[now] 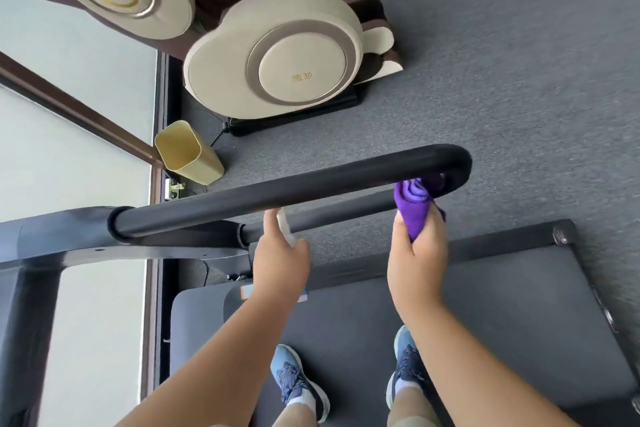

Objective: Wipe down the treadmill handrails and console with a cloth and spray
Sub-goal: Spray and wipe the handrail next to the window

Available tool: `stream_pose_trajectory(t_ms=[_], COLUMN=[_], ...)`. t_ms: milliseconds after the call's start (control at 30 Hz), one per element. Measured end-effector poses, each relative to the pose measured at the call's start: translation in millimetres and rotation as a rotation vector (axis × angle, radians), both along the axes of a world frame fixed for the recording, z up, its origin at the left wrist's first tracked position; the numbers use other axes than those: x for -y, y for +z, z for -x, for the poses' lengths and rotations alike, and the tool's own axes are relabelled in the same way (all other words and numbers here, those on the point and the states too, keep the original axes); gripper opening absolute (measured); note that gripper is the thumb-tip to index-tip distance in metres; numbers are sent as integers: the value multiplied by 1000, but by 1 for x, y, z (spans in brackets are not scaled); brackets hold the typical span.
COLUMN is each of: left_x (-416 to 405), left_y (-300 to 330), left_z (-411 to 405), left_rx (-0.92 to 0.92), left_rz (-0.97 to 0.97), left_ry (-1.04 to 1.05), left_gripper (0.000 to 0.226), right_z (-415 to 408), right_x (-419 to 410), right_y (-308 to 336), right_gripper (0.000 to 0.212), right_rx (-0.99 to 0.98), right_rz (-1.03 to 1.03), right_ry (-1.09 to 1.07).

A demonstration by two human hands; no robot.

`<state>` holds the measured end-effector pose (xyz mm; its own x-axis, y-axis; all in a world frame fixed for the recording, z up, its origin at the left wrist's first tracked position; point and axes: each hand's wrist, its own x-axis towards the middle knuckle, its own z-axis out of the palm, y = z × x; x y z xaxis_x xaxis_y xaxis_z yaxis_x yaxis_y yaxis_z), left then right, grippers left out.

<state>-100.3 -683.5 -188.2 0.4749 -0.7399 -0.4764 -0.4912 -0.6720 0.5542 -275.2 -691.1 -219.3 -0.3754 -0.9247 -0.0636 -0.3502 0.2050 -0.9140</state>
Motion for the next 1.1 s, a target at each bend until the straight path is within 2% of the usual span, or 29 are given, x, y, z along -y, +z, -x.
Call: stream_pose_trajectory(t_ms=[100,167,267,400,467,533,600,633,667,700,767,867,967,1100], left_x=[-13,-20,-32,-48,-58,-68,-78,-83,-87,-89,-93,-94,-94,-93], left_y=[-6,-7,-2,5,6,8,9,10,12,14,19,23,28,31], left_z=[-19,-34,-59,-90,-104,-117,-128,-132,-135,-136,-138,-138,-140,-137], left_rx=[-21,-10,16,70,91,102,85,70,56,41,17,7,-2,6], left_rz=[-12,5,45,122,138,144,136,134,140,154,194,272,312,294], left_ry=[-33,-53,-71,-84,-97,-106,-86,-73,-62,-54,-38,-34,-2,-5], left_gripper=[61,61,61,60,61,64,66,66,66,66,64,65,67,64], right_z=[-24,-45,-81,-146,-183,-220,-247,-254,-258,-258,-254,-248,-253,-251], right_x=[21,26,21,17,14,9,4,1,0,1,3,10,9,7], right_y=[-49,-66,-72,-68,-60,-50,-35,-30,-23,-15,-2,20,30,32], right_gripper=[52,60,59,58,53,42,40,30,21,22,29,28,22,26], right_rx=[-551,-729,-708,-622,-467,-139,384,592,747,872,1130,1514,1628,1540], right_rz=[-27,-117,-145,-173,-197,-321,-565,-612,-640,-668,-631,-471,-431,-453], right_ry=[307,334,275,407,495,535,417,314,214,154,155,230,233,288])
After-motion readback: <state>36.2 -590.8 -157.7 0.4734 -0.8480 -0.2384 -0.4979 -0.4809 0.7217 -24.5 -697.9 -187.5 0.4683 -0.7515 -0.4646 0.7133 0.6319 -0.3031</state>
